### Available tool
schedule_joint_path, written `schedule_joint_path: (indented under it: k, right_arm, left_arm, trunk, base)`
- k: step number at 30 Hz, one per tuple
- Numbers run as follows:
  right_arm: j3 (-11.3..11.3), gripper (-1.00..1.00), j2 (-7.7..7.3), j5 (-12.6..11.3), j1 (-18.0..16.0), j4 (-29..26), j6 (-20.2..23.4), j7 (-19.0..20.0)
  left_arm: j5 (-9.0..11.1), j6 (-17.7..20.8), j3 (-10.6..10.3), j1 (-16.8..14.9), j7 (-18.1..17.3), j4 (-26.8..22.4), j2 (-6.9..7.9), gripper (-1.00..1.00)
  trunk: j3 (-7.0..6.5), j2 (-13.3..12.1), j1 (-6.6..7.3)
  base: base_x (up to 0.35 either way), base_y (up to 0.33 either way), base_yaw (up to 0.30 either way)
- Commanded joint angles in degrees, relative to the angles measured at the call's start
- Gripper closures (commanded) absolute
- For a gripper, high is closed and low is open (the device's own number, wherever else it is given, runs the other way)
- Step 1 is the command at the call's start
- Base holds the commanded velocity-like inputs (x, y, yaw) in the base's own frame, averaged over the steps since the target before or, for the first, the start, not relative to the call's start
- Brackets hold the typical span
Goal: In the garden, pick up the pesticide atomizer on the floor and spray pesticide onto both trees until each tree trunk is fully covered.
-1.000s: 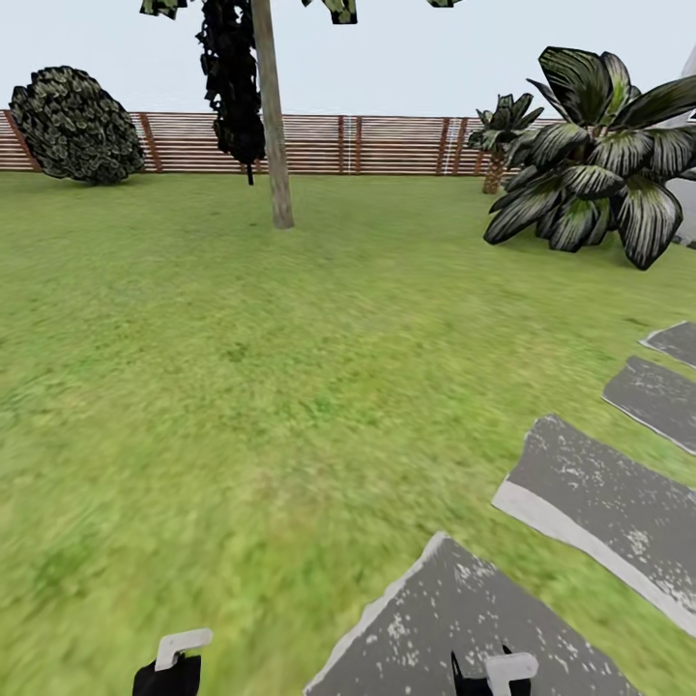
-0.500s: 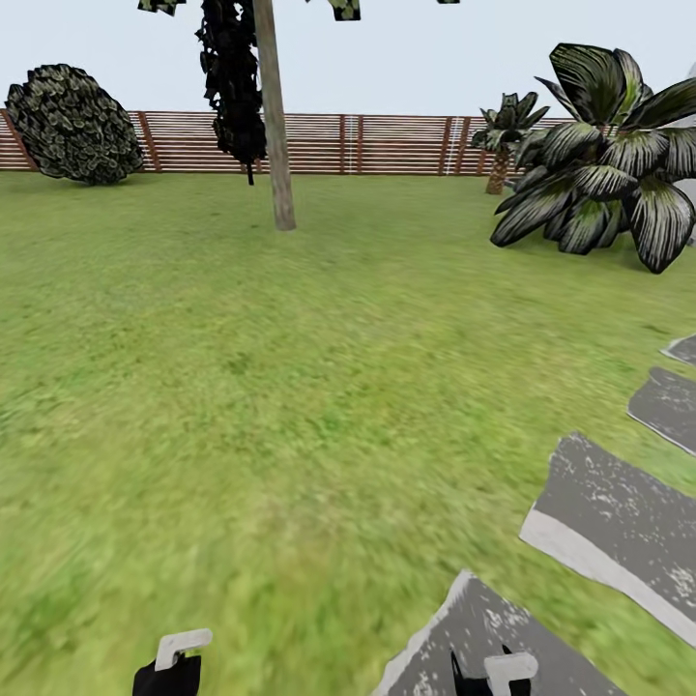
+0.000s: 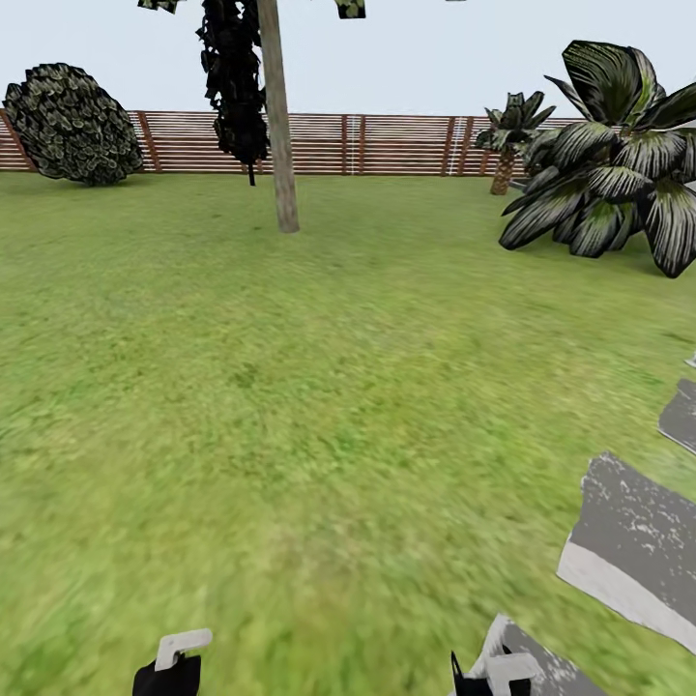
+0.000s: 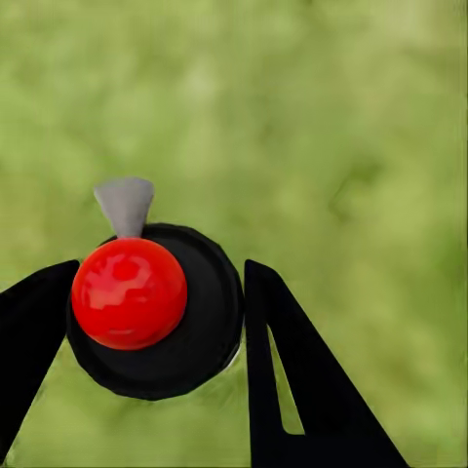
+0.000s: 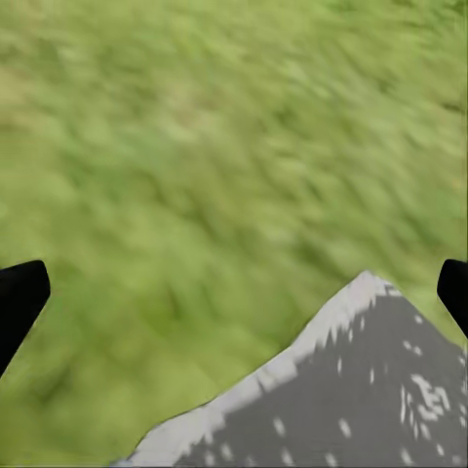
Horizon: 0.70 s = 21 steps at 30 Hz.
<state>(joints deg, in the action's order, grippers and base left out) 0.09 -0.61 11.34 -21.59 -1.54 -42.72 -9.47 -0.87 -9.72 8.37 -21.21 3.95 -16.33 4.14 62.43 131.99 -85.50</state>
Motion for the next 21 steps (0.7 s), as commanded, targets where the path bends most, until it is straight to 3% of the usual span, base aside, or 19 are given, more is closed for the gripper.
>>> schedule_joint_path:
  k: [1,21]
  right_arm:
    - [0.00,-1.00,-0.01,0.61,-0.03,0.05,-0.09,-0.57]
    - [0.00,-1.00,-0.01,0.61,-0.03,0.05,-0.07,-0.56]
  left_arm:
    - [-0.10,-0.21,0.06,-0.03,0.10,0.07,-0.01,1.00]
    - [-0.10,-0.21,0.06,-0.04,0.10,0.07,-0.01,1.00]
  trunk:
    - [0.04,0.01,-0.02]
    - [0.04,0.01,-0.02]
  base:
    - [0.291,0.188,0.000]
    - [0.291,0.188,0.000]
